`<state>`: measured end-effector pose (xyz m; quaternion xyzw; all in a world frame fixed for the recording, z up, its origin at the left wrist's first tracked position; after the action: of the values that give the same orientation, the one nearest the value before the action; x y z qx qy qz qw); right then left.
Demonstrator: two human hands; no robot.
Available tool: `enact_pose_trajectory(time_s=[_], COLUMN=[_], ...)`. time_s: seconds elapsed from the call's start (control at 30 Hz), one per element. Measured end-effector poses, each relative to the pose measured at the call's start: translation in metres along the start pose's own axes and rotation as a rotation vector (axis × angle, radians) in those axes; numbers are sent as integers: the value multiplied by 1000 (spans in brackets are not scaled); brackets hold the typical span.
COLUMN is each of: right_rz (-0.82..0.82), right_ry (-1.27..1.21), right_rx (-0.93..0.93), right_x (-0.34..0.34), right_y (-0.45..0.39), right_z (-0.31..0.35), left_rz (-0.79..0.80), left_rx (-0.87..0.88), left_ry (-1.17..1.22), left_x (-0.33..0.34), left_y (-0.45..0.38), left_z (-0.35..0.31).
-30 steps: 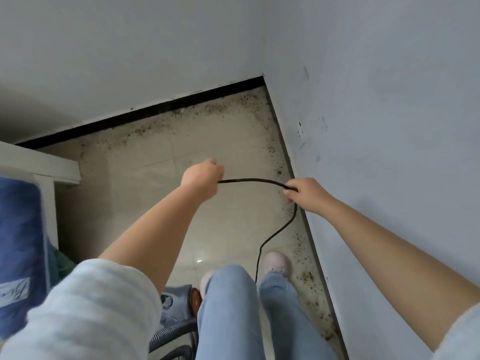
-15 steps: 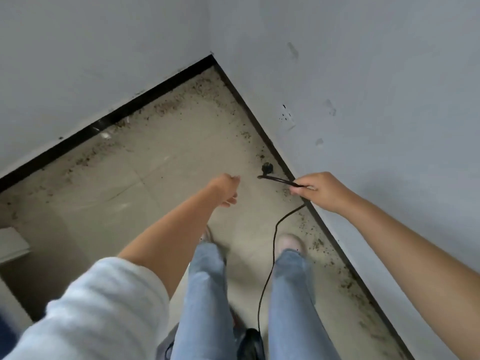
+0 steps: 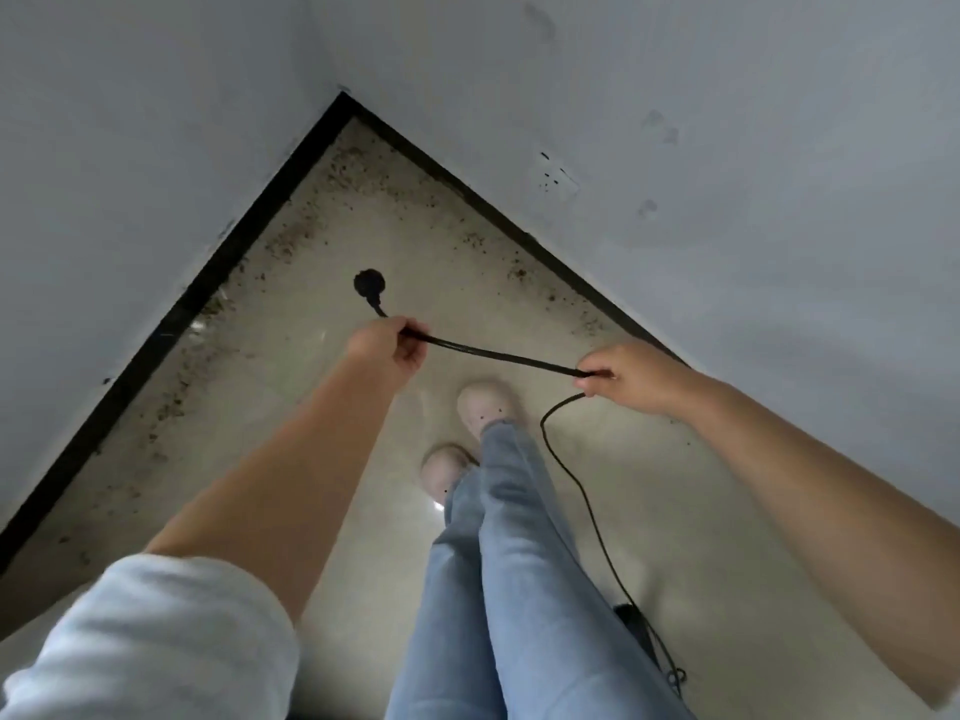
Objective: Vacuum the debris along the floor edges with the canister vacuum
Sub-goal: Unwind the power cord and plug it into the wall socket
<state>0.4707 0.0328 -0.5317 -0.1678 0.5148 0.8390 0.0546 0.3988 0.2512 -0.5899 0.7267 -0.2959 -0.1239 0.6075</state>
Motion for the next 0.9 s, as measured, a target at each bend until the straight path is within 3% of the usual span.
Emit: enact_pose_trajectory(time_s=[0.13,0.27,0.43,0.53,0.7,0.8,0.9], right_rz=[-9,-36,-144,-230,-414,-445,-375], right_ry=[-63,-180,-294,-295,-292,-307,-311], right_rx=[112,98,-6,-50,-131,-150,-73], right_x=[3,3,-1,4,21,25,33], right_y=[-12,-40,-83,-105,-137,-156,-184], right_z=[-21,-11,38,60,73,59,26], left_rz=[-67,-102,49,103,307,279,300], left_rx=[84,176,165,140,-72,-106,-69], left_ry=[-124,-557,-821,-754,-232,-236,-372], left_x=[3,19,38,38,32,25,22], left_y=[-6,-12,-24,-37,-73,-104,-147], left_z=[-46,-73,-75,-77,-75,-74,-79])
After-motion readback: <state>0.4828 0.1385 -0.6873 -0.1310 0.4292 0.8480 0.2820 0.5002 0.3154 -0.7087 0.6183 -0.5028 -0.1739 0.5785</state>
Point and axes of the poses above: each hand's wrist, its own y-axis away from the middle knuckle, its own x-axis out of the palm, z = x × y, the point moved 5 cm from there along -y, towards the middle knuckle, and after that the axes turned 9 degrees about z, right-handed, at the moved point
